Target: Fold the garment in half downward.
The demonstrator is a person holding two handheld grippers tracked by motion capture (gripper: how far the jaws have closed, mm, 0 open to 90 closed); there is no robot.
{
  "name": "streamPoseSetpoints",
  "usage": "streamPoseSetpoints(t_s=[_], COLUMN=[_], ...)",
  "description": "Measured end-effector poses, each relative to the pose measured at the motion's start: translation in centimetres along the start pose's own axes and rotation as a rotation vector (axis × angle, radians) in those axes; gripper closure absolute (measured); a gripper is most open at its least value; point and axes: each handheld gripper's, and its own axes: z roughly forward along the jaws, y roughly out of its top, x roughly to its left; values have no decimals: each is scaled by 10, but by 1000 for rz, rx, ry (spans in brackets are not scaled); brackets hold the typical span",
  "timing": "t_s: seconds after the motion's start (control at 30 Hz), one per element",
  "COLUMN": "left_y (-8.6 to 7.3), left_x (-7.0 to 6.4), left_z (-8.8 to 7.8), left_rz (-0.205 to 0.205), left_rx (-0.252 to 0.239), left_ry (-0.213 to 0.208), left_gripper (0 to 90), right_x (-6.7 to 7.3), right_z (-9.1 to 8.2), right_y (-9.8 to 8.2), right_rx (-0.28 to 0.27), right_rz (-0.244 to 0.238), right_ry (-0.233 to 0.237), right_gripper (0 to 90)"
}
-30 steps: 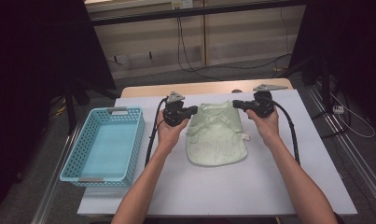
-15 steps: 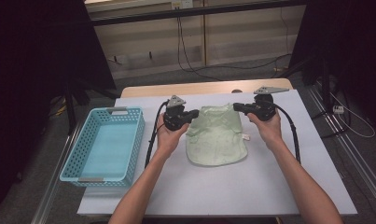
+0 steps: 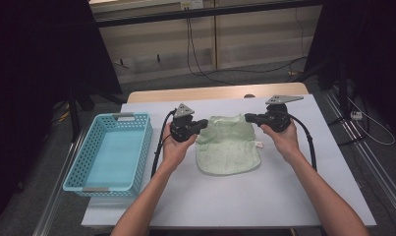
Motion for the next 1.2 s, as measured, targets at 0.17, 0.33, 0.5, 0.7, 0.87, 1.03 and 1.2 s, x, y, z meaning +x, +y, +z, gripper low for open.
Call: streamPoseSetpoints(t_s=[0.17, 0.33, 0.5, 0.7, 0.87, 1.03, 1.2], left_y=[0, -1, -4, -9, -12, -17, -23], left_x=[-2, -4, -5, -9, -14, -18, -21], left_z=[-2, -7, -10, -12, -14, -14, -16], left_rz=[7, 16, 20, 39, 47, 51, 76], left_rx=[2, 16, 19, 38, 35, 44, 65], left_ry=[-1, -5, -9, -18, -27, -38, -39], left_gripper=[894, 893, 894, 894, 893, 894, 893], right_x=[3, 7, 10, 14, 15, 18, 23], right_z=[-2, -3, -4, -4, -6, -9, -10], right_y=[-1, -1, -1, -8, -12, -14, -18], right_rx=[4, 13, 16, 28, 36, 42, 53], right_rz=[-6, -27, -28, -33, -37, -41, -57], right_ry=[9, 18, 28, 42, 45, 49, 54], right_gripper=[900, 900, 900, 900, 900, 900, 900])
